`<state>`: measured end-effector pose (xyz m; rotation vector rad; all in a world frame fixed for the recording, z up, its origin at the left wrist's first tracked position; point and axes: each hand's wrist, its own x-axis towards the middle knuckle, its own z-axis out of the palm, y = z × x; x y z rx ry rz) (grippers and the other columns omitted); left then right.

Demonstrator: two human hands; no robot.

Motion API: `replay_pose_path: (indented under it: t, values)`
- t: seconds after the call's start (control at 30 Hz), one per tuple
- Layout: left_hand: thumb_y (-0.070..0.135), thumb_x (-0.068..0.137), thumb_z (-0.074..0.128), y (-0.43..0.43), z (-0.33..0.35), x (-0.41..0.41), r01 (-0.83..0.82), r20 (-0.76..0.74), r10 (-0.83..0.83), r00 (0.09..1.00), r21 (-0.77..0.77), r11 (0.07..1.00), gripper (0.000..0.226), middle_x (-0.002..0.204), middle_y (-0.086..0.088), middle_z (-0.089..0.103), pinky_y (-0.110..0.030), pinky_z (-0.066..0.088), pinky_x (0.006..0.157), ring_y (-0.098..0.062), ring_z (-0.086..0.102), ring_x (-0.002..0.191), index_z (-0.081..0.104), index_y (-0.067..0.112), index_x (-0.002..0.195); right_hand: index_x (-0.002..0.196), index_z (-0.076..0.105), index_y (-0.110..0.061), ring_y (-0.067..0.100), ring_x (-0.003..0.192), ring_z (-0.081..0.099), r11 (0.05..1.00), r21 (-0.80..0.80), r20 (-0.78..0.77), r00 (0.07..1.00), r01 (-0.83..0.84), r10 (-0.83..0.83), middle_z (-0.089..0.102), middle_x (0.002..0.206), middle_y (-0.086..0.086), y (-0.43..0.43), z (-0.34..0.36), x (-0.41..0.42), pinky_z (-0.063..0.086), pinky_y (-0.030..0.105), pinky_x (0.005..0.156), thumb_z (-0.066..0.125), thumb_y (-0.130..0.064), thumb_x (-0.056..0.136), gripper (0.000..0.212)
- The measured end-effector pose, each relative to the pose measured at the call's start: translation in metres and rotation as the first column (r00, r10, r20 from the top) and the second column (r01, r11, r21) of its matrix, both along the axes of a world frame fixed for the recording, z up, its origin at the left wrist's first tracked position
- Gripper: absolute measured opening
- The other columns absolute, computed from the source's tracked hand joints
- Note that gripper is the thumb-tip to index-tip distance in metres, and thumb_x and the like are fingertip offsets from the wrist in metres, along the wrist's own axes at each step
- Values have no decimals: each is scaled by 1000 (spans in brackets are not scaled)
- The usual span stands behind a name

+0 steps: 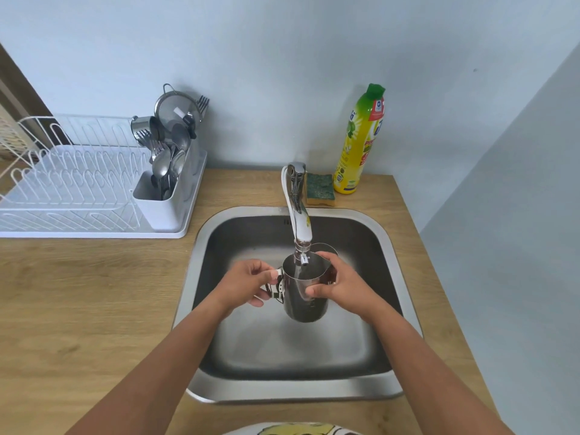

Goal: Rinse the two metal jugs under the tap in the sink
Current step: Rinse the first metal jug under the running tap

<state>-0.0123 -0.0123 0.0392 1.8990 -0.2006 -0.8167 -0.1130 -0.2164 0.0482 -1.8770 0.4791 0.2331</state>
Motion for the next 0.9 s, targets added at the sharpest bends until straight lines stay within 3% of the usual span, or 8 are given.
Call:
replay_pose_path:
  t: [0.13,0.23,0.37,0.57,0.67,0.77,0.9]
  values:
    - [22,93,64,4,-4,4,-43,29,42,999,18,999,19,97,-13,75,-30,59,63,-21,70,73,70,5,98,139,42,-28,17,119,57,1000,10,2,1000,-13,13,61,125,-6,9,-2,3,44,33,102,83,-12,74,79]
    - [23,94,63,6,-4,2,-8,16,8,1000,12,1000,18,97,-7,76,-31,59,63,-22,71,71,70,7,99,141,43,-25,17,115,59,1000,9,-6,1000,-11,11,64,120,-6,4,-1,2,46,36,104,84,-15,74,79]
    - [24,92,66,5,-7,3,-60,39,60,997,8,998,18,94,-13,75,-35,61,68,-22,70,74,71,7,97,139,43,-28,12,114,56,999,32,15,1000,12,-12,61,123,-8,11,-1,1,43,30,98,82,-7,75,77]
    - [24,93,65,5,-8,1,-22,27,21,999,6,1000,18,95,-7,76,-32,60,64,-24,72,73,72,9,97,140,44,-24,15,113,60,1000,27,9,1000,5,-5,64,120,-6,5,-3,-1,45,34,103,83,-11,74,78]
    - [23,92,67,5,-10,2,-60,36,60,998,18,998,17,93,-12,75,-31,60,64,-22,70,72,72,7,96,141,42,-27,14,116,56,999,39,16,1000,9,-10,60,126,-6,10,-5,-1,42,29,98,81,-7,76,78]
    - [23,92,66,6,-11,1,-37,-13,37,999,0,999,17,95,-9,75,-31,58,60,-22,69,70,71,8,95,140,44,-22,9,105,61,998,63,7,1000,-7,7,66,116,-6,6,-6,1,44,18,89,82,-6,74,77]
    - [23,90,68,6,-11,3,-56,-9,56,998,-8,998,17,90,-9,74,-32,58,62,-21,69,69,72,7,95,139,45,-22,2,105,60,998,65,27,1000,14,-16,64,116,-10,8,-7,0,44,16,88,82,-3,74,77]
